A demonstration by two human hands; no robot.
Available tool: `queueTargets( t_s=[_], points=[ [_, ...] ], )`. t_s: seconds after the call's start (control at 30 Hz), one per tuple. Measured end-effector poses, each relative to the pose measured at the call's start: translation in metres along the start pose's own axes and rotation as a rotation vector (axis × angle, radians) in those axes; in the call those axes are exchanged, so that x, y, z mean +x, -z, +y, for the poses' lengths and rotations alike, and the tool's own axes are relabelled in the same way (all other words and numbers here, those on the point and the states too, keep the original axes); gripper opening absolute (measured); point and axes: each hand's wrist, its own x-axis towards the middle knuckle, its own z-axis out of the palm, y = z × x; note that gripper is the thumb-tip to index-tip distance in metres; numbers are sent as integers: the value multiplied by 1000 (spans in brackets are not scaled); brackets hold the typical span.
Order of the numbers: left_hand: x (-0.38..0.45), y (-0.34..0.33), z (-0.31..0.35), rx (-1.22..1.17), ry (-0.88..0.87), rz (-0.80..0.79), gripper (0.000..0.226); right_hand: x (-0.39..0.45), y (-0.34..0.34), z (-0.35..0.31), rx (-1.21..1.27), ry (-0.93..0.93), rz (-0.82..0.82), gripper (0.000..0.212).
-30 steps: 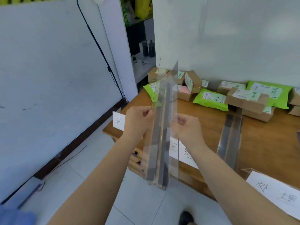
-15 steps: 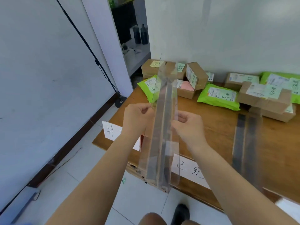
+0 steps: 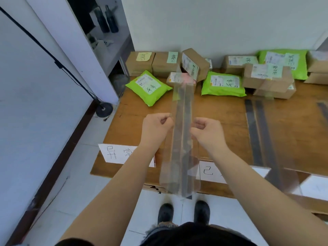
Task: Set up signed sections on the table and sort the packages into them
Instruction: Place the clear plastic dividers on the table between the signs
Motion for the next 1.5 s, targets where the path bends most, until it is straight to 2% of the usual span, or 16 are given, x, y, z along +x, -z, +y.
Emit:
queueTargets(
  t_s=[0.1,0.33,0.43,0.53,0.63,0.93,1.2,1.37,1.5],
  points=[
    [6,5,-14,-15,2,-70,17,1,-10,3,-36,-22,39,46],
    [18,6,-45,-28,40,-132,19,7,-27,13,-111,-58,93,46],
    [23,2,-58,47,-13,-147,32,9,-30,16,-191,-46,78,42],
    [25,-3,-67,164,-42,-210,14,9,-34,20,-236,-58,47,41],
    [24,-9,-73,179,57,-223,28,9,-38,26,-238,-86,32,41],
    [25,-25,-68,140,117,-223,29,8,-47,40,-164,-67,-54,42],
    [25,-25,-67,-117,304,-248,27,15,-47,40,-59,-119,-235,53],
    [30,-25,-67,-203,396,-289,31,13,-46,40,-167,-57,-209,61],
    [40,-26,-65,-140,412,-359,47,11,-49,38,-115,-100,-265,49]
  ],
)
